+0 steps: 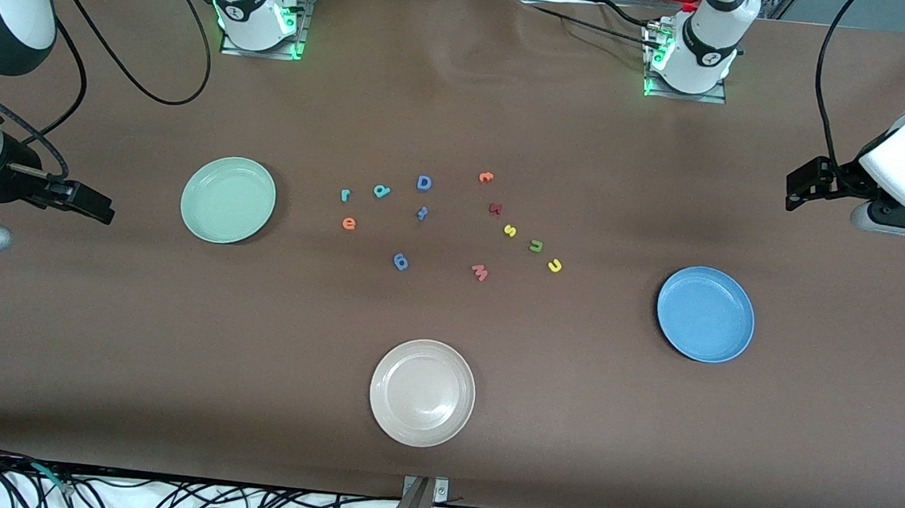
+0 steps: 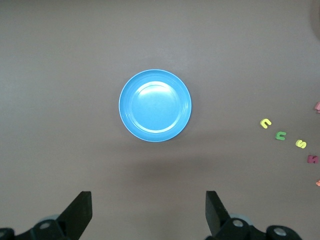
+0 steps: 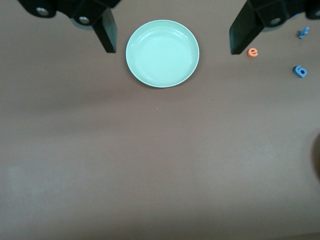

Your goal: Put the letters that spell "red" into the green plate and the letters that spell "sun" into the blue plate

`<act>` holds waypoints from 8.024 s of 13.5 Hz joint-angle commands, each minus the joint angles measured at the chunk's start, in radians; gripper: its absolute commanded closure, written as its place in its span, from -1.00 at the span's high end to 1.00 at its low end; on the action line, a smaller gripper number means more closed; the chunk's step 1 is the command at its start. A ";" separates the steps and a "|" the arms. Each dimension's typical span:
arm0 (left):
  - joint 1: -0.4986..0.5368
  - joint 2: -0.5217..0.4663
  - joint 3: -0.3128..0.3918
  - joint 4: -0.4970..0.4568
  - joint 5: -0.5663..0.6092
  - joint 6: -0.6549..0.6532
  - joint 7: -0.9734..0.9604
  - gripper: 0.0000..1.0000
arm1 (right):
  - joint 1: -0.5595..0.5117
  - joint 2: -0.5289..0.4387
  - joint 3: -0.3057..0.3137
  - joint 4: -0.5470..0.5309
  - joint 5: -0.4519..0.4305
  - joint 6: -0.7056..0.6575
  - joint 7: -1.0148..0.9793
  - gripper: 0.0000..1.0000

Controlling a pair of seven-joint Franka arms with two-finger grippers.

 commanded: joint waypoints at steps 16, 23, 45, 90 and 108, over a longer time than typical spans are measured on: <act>0.001 -0.003 -0.002 0.001 -0.009 0.006 0.001 1.00 | -0.007 -0.009 0.003 -0.006 -0.010 -0.002 -0.006 0.99; 0.001 -0.003 -0.002 0.001 -0.009 0.006 0.001 1.00 | -0.007 -0.009 0.003 -0.006 -0.010 0.000 -0.004 0.99; 0.001 -0.003 -0.002 0.003 -0.009 0.006 0.002 1.00 | -0.007 -0.009 0.001 -0.008 -0.010 0.000 -0.006 0.99; -0.001 0.324 -0.002 0.132 -0.150 0.013 -0.004 1.00 | 0.139 0.025 0.023 -0.064 0.018 -0.063 0.348 0.98; -0.355 0.604 -0.017 -0.007 -0.255 0.589 -0.762 1.00 | 0.317 0.052 0.153 -0.709 0.072 0.563 0.533 0.97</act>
